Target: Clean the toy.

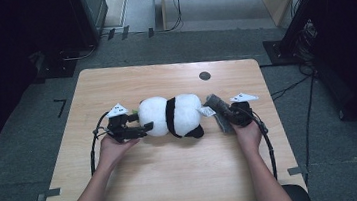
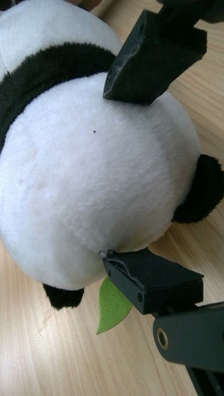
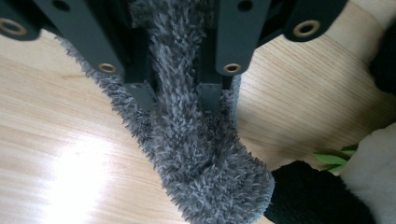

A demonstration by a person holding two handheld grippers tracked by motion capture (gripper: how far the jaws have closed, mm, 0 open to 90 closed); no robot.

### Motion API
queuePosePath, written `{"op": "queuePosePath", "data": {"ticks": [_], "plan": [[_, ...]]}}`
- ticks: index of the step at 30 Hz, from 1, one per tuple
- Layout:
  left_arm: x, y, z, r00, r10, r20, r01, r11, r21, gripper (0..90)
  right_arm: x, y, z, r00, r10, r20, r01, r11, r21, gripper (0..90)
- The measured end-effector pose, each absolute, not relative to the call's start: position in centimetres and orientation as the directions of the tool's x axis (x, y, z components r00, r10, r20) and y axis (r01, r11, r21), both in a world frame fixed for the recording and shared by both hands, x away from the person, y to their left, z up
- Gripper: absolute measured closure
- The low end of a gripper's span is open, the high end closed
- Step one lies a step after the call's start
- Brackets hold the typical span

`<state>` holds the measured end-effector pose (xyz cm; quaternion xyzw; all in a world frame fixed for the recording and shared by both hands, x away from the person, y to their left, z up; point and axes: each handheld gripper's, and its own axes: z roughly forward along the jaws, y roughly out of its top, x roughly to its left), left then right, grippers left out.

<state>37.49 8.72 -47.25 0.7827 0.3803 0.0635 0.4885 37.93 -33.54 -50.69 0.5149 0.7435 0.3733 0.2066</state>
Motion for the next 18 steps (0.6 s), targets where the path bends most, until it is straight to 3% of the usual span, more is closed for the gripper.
{"op": "queuePosePath", "data": {"ticks": [15, 18], "plan": [[37.2, 7.9, -47.1, 0.707, 0.668, -0.232, 0.514, -0.261, 0.817, 16.2, 38.2, -33.7, -46.1, -0.373, 0.919, 0.123, 0.618, 0.147, 0.772, 76.4], [37.1, 7.7, -47.2, 0.697, 0.678, -0.234, 0.514, -0.245, 0.822, 16.3, 38.0, -33.4, -44.9, -0.437, 0.894, 0.1, 0.596, 0.204, 0.777, 76.9]]}}
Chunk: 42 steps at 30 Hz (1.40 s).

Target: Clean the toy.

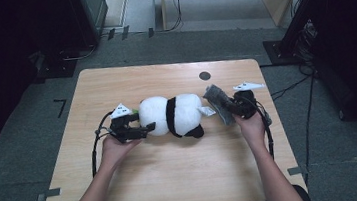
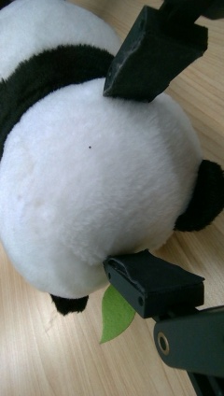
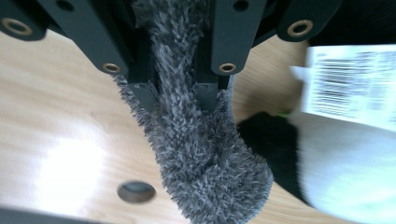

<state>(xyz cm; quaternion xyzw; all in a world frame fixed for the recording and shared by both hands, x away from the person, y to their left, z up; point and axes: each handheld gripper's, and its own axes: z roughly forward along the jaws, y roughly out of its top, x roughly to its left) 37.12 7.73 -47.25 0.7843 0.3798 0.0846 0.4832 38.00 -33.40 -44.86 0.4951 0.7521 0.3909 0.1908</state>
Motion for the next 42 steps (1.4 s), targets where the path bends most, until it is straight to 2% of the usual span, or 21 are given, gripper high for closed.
{"op": "queuePosePath", "data": {"ticks": [5, 17, 22, 31, 42], "plan": [[36.8, 7.6, -47.3, 0.705, 0.682, -0.195, 0.48, -0.256, 0.839, 16.6, 38.3, -32.1, -42.7, -0.49, 0.868, 0.078, 0.575, 0.255, 0.778, 77.5], [36.5, 7.8, -47.1, 0.707, 0.684, -0.181, 0.473, -0.267, 0.839, 17.7, 39.9, -29.2, -39.3, -0.575, 0.815, 0.081, 0.519, 0.287, 0.805, 77.4], [36.9, 7.9, -47.2, 0.702, 0.678, -0.219, 0.501, -0.251, 0.828, 17.6, 40.8, -27.4, -37.8, -0.621, 0.781, 0.071, 0.496, 0.321, 0.807, 77.1], [36.9, 8.0, -47.3, 0.709, 0.672, -0.215, 0.491, -0.251, 0.834, 20.0, 42.6, -22.7, -36.4, -0.696, 0.716, 0.056, 0.468, 0.393, 0.792, 77.0], [36.6, 7.8, -47.3, 0.71, 0.677, -0.193, 0.487, -0.274, 0.829, 41.6, 45.6, -16.5, -37.1, -0.772, 0.631, 0.077, 0.461, 0.473, 0.751, 76.6]]}}
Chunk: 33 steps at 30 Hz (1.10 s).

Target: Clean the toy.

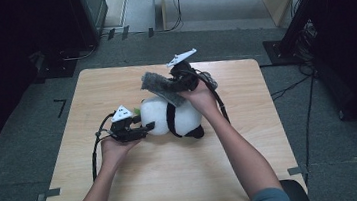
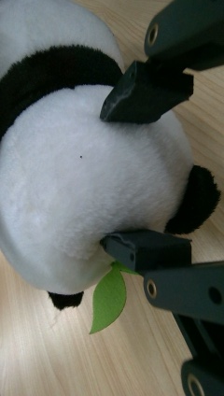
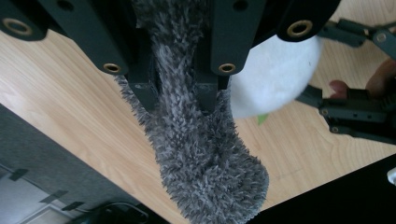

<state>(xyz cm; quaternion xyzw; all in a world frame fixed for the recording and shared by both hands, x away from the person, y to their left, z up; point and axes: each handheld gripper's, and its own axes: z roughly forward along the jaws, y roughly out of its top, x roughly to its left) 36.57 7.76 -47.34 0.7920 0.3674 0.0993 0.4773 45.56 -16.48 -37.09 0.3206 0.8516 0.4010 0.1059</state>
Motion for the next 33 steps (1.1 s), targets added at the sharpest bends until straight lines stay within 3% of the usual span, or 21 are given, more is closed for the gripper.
{"op": "queuePosePath", "data": {"ticks": [4, 9, 12, 21, 22, 28, 33], "plan": [[36.5, 7.9, -47.5, 0.706, 0.681, -0.193, 0.483, -0.265, 0.834, 39.9, 46.3, -14.6, -38.1, -0.782, 0.617, 0.091, 0.48, 0.502, 0.719, 76.6], [36.9, 7.9, -48.0, 0.705, 0.677, -0.21, 0.49, -0.251, 0.835, 20.5, 46.4, -13.9, -39.9, -0.783, 0.616, 0.086, 0.499, 0.54, 0.678, 77.0], [37.2, 7.7, -48.2, 0.698, 0.677, -0.232, 0.501, -0.231, 0.834, 16.5, 46.4, -14.1, -40.2, -0.779, 0.621, 0.085, 0.501, 0.536, 0.679, 77.5], [37.2, 5.6, -49.2, 0.727, 0.675, -0.129, 0.454, -0.33, 0.828, 2.0, 46.4, -14.1, -40.8, -0.78, 0.618, 0.098, 0.51, 0.536, 0.673, 78.0], [37.1, 5.6, -49.1, 0.721, 0.681, -0.127, 0.456, -0.329, 0.827, 3.1, 46.4, -14.0, -40.8, -0.781, 0.618, 0.094, 0.508, 0.539, 0.672, 77.9], [36.6, 5.9, -48.9, 0.702, 0.696, -0.152, 0.465, -0.285, 0.838, 34.0, 46.5, -14.1, -40.7, -0.776, 0.624, 0.096, 0.514, 0.536, 0.67, 77.6], [36.4, 5.9, -48.7, 0.699, 0.695, -0.169, 0.473, -0.272, 0.838, 41.5, 47.2, -14.9, -40.6, -0.761, 0.643, 0.085, 0.533, 0.545, 0.647, 76.6]]}}
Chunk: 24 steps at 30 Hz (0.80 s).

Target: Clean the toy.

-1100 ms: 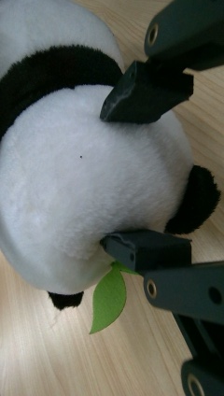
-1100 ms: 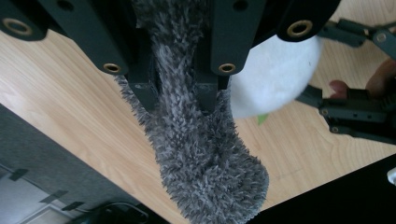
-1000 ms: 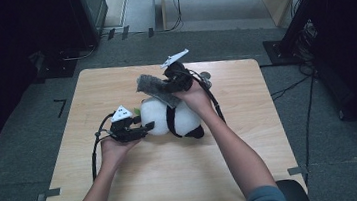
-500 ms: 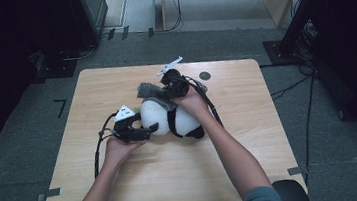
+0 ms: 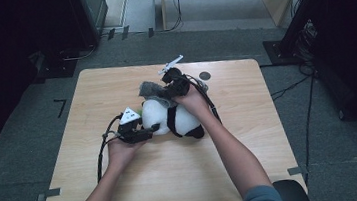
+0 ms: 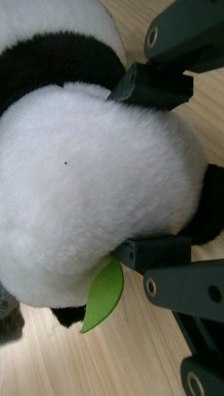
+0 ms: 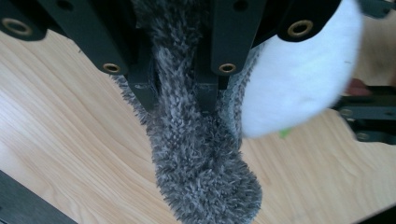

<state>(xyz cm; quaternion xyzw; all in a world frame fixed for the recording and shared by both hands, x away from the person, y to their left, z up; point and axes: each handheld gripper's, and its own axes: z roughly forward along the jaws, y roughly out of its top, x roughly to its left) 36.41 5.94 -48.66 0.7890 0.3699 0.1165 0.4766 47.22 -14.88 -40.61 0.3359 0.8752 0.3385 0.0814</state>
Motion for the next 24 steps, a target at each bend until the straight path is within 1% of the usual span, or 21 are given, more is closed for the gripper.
{"op": "queuePosePath", "data": {"ticks": [2, 6, 9, 16, 18, 24], "plan": [[36.5, 6.1, -48.6, 0.698, 0.693, -0.182, 0.483, -0.267, 0.834, 42.2, 47.5, -15.5, -40.7, -0.753, 0.655, 0.062, 0.542, 0.564, 0.623, 76.6], [36.5, 6.1, -48.6, 0.699, 0.69, -0.188, 0.487, -0.267, 0.831, 42.2, 48.0, -17.3, -40.9, -0.739, 0.668, 0.085, 0.571, 0.554, 0.606, 76.8], [36.5, 6.2, -48.5, 0.695, 0.691, -0.198, 0.497, -0.263, 0.827, 42.3, 48.0, -18.7, -40.9, -0.726, 0.683, 0.083, 0.58, 0.543, 0.607, 76.8], [36.5, 6.3, -48.6, 0.694, 0.69, -0.205, 0.501, -0.258, 0.826, 41.7, 48.0, -23.1, -41.1, -0.67, 0.728, 0.146, 0.641, 0.468, 0.608, 76.8], [36.5, 6.4, -48.6, 0.693, 0.69, -0.209, 0.504, -0.256, 0.825, 41.4, 47.8, -24.2, -41.3, -0.659, 0.739, 0.14, 0.642, 0.456, 0.617, 76.8], [36.4, 6.6, -48.4, 0.691, 0.691, -0.213, 0.509, -0.255, 0.822, 41.1, 47.4, -26.1, -41.9, -0.636, 0.758, 0.145, 0.671, 0.451, 0.589, 76.8]]}}
